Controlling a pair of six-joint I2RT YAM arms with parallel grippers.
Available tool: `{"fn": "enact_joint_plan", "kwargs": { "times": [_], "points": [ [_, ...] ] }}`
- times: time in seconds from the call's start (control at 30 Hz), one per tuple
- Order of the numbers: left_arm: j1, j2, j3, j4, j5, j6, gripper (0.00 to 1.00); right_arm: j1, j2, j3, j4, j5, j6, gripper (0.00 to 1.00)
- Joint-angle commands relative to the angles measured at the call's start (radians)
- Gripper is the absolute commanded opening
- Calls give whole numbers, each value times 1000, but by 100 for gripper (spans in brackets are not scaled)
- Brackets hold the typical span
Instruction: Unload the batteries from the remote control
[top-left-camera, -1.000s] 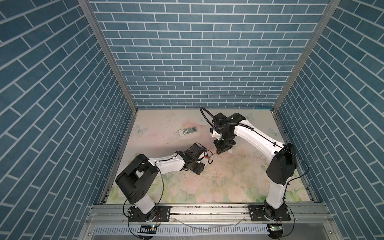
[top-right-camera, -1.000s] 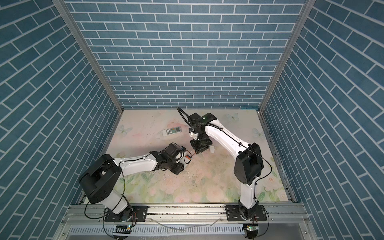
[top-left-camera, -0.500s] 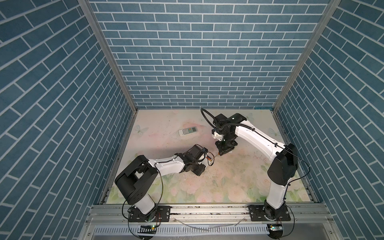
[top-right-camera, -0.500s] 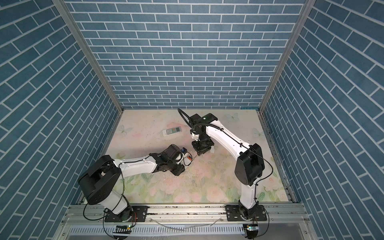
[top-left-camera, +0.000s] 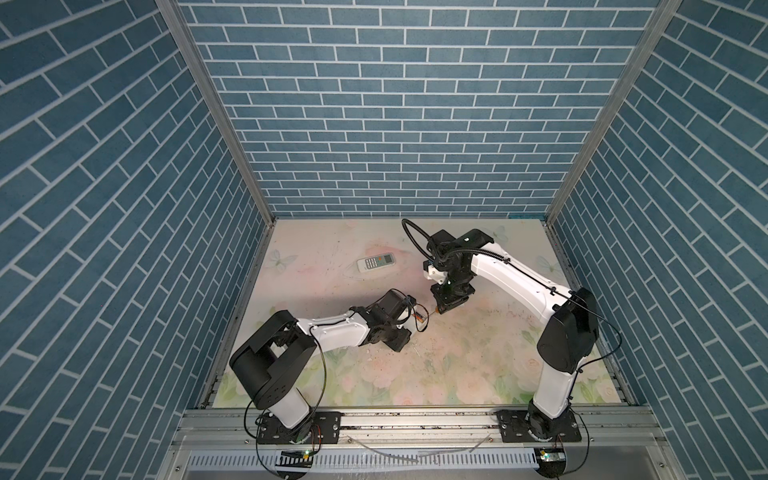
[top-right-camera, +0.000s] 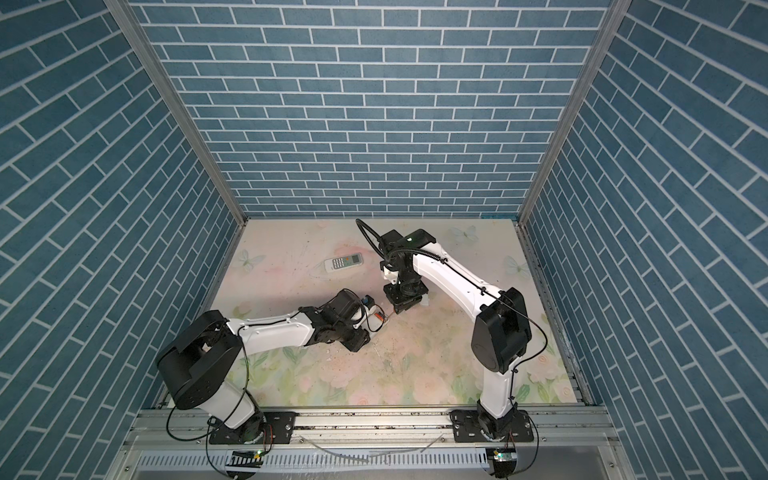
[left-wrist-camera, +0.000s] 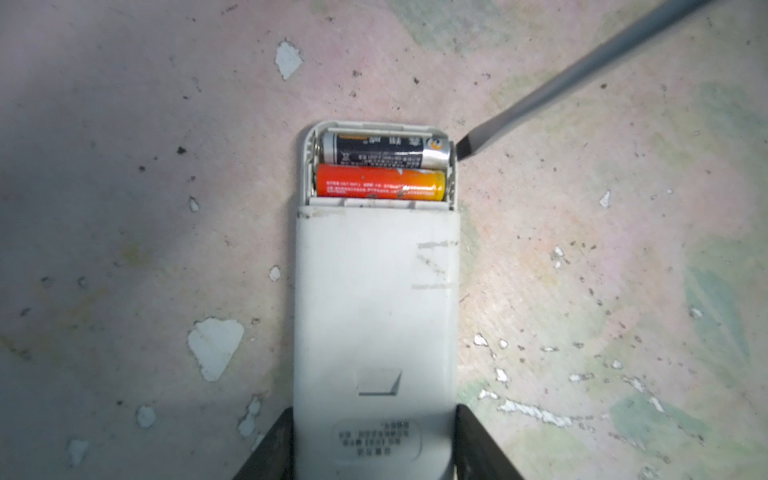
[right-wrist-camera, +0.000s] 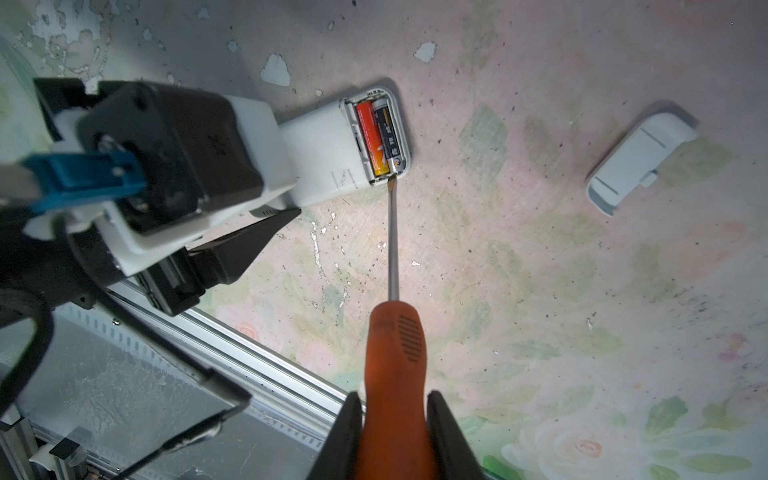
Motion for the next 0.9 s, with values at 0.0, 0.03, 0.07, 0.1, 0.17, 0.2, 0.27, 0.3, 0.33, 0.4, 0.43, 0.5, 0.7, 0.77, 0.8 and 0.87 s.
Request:
{"fn": "enact_joint_plan", "kwargs": {
  "times": [0.0, 0.03, 0.07, 0.1, 0.17, 0.2, 0.27, 0.3, 0.33, 0.4, 0.43, 0.5, 0.7, 0.77, 0.8, 0.87],
  "points": [
    [-16, 34, -39, -62, 33, 2, 48, 2, -25, -14, -6, -16, -28, 0],
    [-16, 33, -39, -64, 32, 1, 48, 2, -25, -13, -9, -17, -27, 0],
    [-16, 33, -38, -64, 32, 1, 48, 2, -25, -14, -12, -16, -29, 0],
    [-16, 32, -39, -64, 32, 1, 48, 2, -26, -14, -15, -16, -29, 0],
    [-17, 33, -39, -64, 32, 2, 48, 2, -30, -20, -19, -10, -29, 0],
    [-17, 33, -39, -65, 32, 1, 48, 2, -31, -23, -19, -6, -30, 0],
    [-17, 34, -38, -67, 34, 1, 48, 2, -35, -30, -19, -4, -30, 0],
    [-17, 33, -39, -66, 34, 1, 48, 2, -37, -32, -18, -4, -31, 0],
    [-18, 34, -38, -66, 34, 1, 48, 1, -37, -38, -16, -2, -31, 0],
    [-18, 34, -38, -66, 33, 1, 48, 1, -36, -43, -15, 0, -32, 0],
    [-18, 34, -36, -66, 34, 1, 48, 2, -35, -45, -13, -1, -33, 0],
    [-19, 34, -38, -67, 33, 1, 48, 2, -33, -49, -13, 0, -36, 0],
    [-19, 35, -36, -68, 34, 0, 48, 2, -30, -47, -5, 0, -36, 0],
    [-19, 36, -38, -67, 34, 1, 48, 2, -30, -40, -8, 3, -37, 0],
    [-19, 37, -38, -67, 35, 1, 48, 2, -31, -35, -12, 5, -37, 0],
    [-19, 38, -36, -67, 35, 1, 48, 2, -32, -20, -22, 9, -38, 0]
  ]
}}
